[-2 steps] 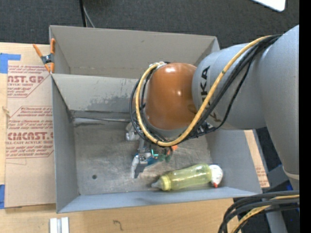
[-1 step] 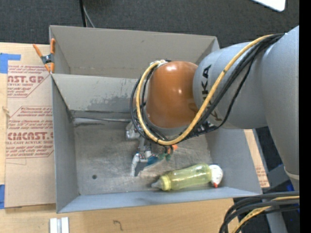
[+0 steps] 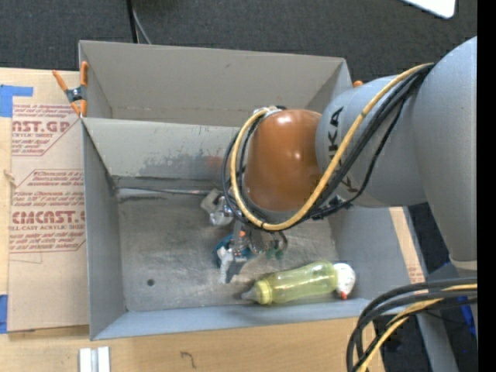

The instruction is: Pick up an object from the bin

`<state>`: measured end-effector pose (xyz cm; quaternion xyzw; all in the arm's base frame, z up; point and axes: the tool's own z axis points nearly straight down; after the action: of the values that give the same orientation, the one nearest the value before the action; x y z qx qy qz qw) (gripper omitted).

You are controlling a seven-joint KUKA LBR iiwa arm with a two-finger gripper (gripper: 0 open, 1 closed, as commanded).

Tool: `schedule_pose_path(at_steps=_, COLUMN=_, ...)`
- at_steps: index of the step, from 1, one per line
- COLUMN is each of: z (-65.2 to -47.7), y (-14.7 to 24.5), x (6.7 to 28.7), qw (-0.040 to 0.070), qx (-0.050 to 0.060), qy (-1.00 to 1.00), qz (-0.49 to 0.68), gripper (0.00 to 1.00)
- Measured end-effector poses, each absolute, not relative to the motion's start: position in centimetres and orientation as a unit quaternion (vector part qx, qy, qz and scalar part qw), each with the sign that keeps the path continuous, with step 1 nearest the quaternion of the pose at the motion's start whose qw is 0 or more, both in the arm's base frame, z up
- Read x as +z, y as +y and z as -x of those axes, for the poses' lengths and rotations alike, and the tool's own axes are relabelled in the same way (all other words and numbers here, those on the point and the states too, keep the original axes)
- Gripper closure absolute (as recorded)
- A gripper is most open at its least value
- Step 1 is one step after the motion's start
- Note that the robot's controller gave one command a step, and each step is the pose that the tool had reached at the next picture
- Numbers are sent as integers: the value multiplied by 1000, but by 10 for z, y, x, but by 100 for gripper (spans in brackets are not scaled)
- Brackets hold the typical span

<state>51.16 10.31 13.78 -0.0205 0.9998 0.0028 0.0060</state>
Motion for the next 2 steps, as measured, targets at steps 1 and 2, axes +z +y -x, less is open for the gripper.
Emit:
schedule_pose_path(at_steps=1, z=-544, y=47, x=122, qw=1, qx=-1, qy=999, qz=48, gripper=0)
schedule_pose_path(at_steps=2, z=-547, y=53, x=137, qw=1, qx=1, qy=1000, qz=14, gripper=0)
